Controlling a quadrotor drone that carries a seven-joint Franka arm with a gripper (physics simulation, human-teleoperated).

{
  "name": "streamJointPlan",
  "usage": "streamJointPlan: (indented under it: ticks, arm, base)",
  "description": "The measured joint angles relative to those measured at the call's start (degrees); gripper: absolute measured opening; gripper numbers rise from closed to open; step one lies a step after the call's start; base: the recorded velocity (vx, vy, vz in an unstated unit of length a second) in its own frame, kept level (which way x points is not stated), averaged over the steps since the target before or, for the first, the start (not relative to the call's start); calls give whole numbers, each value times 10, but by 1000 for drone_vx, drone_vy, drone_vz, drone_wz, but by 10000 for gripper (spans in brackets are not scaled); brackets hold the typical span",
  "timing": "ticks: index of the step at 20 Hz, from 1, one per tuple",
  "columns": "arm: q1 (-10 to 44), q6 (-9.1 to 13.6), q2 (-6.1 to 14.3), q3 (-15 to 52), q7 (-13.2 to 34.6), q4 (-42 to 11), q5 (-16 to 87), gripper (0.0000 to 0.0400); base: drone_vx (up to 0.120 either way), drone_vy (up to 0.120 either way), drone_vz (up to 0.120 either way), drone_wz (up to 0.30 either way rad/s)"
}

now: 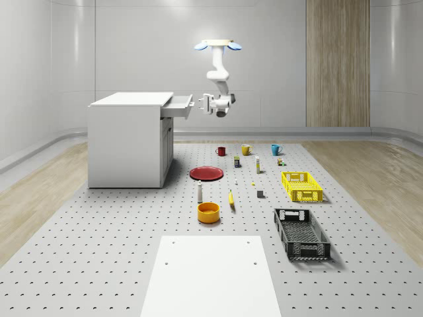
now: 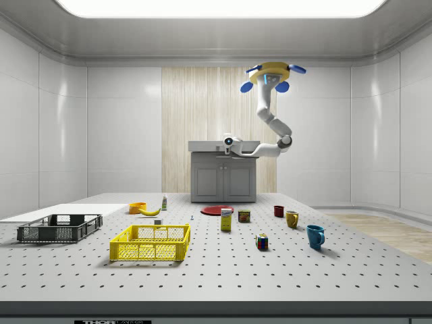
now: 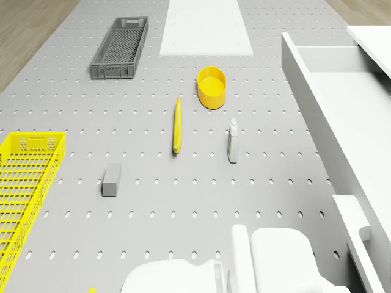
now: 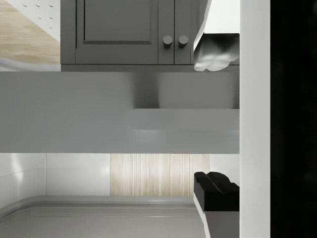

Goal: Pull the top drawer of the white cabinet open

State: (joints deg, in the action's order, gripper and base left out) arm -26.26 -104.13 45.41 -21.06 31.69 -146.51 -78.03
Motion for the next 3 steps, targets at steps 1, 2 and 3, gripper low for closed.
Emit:
streamJointPlan:
  ticks: [1,2,3]
  arm:
    - [-1,-1,0,-1,0,0,0,302]
    - [-2,-1,1,-1,1,0,1,303]
    - [-3,-2,1,-2,1,0,1,303]
  base:
    - [0,0,0,0]
    - [0,0,0,0]
    - [0,0,0,0]
